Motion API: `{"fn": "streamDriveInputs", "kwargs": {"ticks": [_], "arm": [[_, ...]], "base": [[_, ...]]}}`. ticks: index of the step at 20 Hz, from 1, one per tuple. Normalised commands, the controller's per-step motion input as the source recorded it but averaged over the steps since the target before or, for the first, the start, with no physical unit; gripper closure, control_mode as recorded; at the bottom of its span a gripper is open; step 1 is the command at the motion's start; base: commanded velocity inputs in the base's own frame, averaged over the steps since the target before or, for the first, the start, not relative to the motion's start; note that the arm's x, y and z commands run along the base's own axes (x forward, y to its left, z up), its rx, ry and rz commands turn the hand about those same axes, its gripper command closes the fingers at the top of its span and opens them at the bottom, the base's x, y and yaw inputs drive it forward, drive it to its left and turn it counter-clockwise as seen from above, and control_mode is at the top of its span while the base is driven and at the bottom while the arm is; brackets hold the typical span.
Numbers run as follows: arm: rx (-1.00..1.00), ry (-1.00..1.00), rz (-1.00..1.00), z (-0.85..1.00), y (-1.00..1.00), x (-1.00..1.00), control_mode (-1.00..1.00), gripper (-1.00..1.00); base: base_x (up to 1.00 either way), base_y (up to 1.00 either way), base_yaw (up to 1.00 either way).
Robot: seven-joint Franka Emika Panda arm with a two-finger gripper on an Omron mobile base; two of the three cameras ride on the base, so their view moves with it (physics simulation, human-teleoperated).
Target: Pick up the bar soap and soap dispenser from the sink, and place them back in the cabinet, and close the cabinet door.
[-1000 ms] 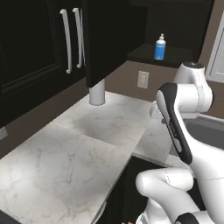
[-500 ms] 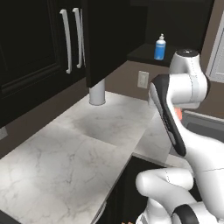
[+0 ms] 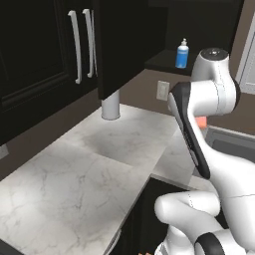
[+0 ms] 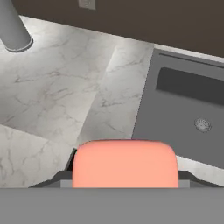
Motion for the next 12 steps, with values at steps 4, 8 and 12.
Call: {"fn": "streamDriveInputs", "kwargs": {"ticks": [4,8,12], "arm": [[-0.02,-0.15,0.0,0.19,0.0,0.15,-1.0,1.0],[-0.01,-0.14,0.0,0.18,0.0,0.14,-1.0,1.0],[0.0,-0.1,0.0,0.25,-0.01,0.23,-1.0,1.0]], "base": [[0.0,0.0,0.0],[0.0,0.0,0.0],[0.0,0.0,0.0]]}}
